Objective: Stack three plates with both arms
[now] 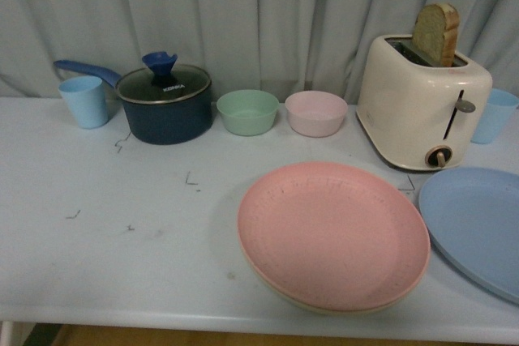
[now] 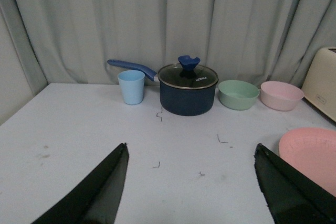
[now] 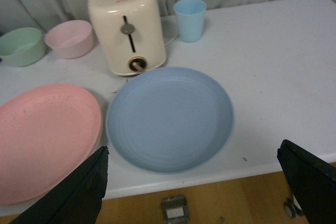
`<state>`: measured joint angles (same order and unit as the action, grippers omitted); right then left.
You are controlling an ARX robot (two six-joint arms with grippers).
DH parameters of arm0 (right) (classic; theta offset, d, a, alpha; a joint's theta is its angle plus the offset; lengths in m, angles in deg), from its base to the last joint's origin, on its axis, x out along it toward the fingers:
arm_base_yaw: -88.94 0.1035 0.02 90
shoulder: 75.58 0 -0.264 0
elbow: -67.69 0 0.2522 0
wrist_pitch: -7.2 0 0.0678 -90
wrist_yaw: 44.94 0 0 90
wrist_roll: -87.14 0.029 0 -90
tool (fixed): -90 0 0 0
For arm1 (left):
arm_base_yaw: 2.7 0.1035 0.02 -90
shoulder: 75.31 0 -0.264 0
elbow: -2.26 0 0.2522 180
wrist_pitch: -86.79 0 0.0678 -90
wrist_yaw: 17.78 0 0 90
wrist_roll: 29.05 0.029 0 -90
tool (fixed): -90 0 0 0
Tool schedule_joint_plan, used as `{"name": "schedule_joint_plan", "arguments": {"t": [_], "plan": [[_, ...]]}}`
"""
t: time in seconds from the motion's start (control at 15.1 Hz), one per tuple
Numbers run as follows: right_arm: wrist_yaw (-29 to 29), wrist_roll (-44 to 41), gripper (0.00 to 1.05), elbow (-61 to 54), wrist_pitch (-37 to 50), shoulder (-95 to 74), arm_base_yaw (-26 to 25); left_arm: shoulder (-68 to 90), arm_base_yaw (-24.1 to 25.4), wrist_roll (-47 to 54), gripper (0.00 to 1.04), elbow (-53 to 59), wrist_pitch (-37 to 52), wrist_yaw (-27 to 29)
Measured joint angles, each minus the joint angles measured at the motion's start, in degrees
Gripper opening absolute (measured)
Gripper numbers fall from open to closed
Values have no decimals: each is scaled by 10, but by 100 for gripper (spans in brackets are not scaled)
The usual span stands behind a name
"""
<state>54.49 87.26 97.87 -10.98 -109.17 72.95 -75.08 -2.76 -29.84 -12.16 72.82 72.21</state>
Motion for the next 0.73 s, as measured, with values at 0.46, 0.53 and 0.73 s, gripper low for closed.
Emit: {"name": "schedule_joint_plan", "arguments": {"t": [0.46, 0.53, 0.73], "plan": [[29, -132, 98, 451, -63, -749, -115, 0, 0, 2, 98, 0, 0, 0], [-12, -131, 98, 543, -77, -846, -79, 0, 0, 2, 98, 0, 0, 0], [-42, -125, 98, 616, -99, -924, -38, 0, 0, 2, 98, 0, 0, 0]]}}
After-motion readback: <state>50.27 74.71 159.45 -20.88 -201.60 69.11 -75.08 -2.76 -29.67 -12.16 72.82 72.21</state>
